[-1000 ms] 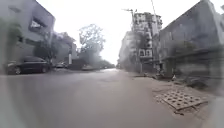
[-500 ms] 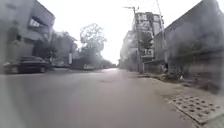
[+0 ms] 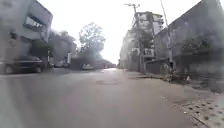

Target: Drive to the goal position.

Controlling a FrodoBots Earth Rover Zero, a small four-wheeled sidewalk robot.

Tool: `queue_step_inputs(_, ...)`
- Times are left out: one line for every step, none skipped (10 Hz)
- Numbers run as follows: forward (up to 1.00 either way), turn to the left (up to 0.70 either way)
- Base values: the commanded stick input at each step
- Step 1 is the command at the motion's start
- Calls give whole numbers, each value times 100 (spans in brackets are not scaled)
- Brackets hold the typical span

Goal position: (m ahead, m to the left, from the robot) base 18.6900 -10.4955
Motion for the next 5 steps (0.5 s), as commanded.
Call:
queue_step_inputs(100, -5)
queue_step_inputs(100, 6)
queue_step_inputs(100, 6)
queue_step_inputs(100, 6)
queue_step_inputs(100, 6)
